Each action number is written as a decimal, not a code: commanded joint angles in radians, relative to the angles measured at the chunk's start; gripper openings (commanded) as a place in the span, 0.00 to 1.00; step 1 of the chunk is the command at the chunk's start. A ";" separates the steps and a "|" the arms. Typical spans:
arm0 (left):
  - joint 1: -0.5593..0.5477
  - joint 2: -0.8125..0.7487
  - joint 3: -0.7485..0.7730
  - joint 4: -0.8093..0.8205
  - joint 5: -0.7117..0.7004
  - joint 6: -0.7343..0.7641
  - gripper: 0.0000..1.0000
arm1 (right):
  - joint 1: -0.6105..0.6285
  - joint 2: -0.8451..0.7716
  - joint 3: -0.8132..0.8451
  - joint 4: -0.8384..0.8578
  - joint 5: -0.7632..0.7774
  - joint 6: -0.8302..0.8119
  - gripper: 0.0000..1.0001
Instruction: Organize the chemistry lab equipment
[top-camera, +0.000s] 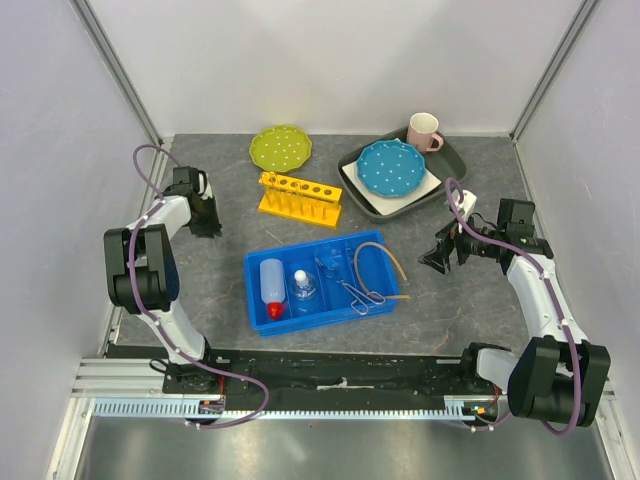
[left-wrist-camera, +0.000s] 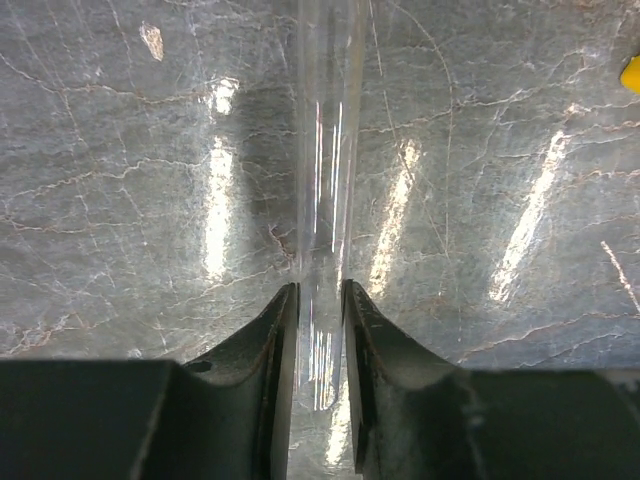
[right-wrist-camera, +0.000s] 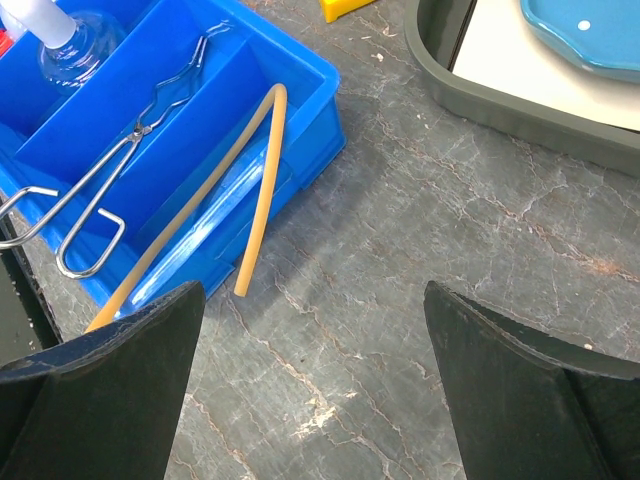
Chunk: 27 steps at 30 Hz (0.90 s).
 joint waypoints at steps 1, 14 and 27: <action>0.000 -0.046 0.036 -0.008 0.036 -0.021 0.34 | -0.005 -0.013 0.013 0.002 -0.045 -0.029 0.98; 0.002 -0.076 -0.009 0.039 0.061 -0.056 0.55 | -0.031 -0.014 -0.019 -0.021 -0.120 -0.085 0.98; 0.000 -0.187 -0.018 0.054 0.032 -0.056 0.64 | -0.049 0.001 -0.013 -0.055 -0.154 -0.125 0.98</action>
